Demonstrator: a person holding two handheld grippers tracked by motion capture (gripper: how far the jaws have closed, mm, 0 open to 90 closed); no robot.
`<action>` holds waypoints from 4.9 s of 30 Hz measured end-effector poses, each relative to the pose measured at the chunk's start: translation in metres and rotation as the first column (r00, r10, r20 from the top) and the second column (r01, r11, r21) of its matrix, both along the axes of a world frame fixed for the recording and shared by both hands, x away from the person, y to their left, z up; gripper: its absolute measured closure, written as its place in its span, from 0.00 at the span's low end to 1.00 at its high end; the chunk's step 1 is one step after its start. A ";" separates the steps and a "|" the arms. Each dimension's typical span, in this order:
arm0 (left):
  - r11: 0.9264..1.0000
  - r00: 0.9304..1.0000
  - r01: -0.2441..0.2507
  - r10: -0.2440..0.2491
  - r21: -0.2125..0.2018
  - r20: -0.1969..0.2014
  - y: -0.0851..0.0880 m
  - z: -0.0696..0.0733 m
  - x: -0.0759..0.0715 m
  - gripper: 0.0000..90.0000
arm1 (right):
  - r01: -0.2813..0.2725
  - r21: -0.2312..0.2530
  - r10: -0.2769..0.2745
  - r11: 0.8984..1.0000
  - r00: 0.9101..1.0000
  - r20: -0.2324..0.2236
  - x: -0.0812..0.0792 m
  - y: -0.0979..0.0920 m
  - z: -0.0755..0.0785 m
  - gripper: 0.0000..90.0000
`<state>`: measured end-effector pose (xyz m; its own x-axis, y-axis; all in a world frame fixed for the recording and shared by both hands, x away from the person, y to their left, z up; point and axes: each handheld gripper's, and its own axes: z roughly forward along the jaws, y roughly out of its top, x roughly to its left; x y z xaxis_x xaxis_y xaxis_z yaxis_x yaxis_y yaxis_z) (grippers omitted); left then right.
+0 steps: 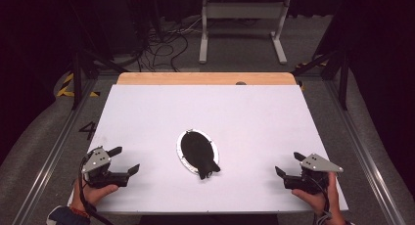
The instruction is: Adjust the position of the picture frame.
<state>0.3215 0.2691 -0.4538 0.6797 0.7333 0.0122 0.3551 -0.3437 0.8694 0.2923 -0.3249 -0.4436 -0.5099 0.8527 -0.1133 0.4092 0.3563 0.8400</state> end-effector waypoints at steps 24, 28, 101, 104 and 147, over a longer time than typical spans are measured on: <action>0.987 0.988 0.126 -0.116 0.096 -0.098 -0.043 -0.002 0.013 0.88 | -0.079 -0.010 0.078 0.997 0.993 -0.088 0.025 0.020 -0.005 0.87; 0.977 0.983 0.164 -0.150 0.138 -0.109 -0.058 -0.003 0.019 0.95 | -0.124 -0.027 0.121 0.992 0.988 -0.092 0.030 0.038 -0.005 0.94; 0.927 0.943 0.320 -0.292 0.196 -0.158 -0.172 -0.009 0.089 1.00 | -0.360 -0.055 0.346 0.931 0.922 -0.171 0.031 0.148 -0.017 1.00; 0.925 0.945 0.317 -0.290 0.209 -0.148 -0.176 -0.009 0.091 1.00 | -0.359 -0.047 0.346 0.932 0.922 -0.176 0.032 0.147 -0.017 1.00; 0.861 0.865 0.487 -0.454 0.146 -0.213 -0.187 -0.009 0.052 0.99 | -0.356 -0.067 0.339 0.932 0.923 -0.183 0.028 0.145 -0.016 1.00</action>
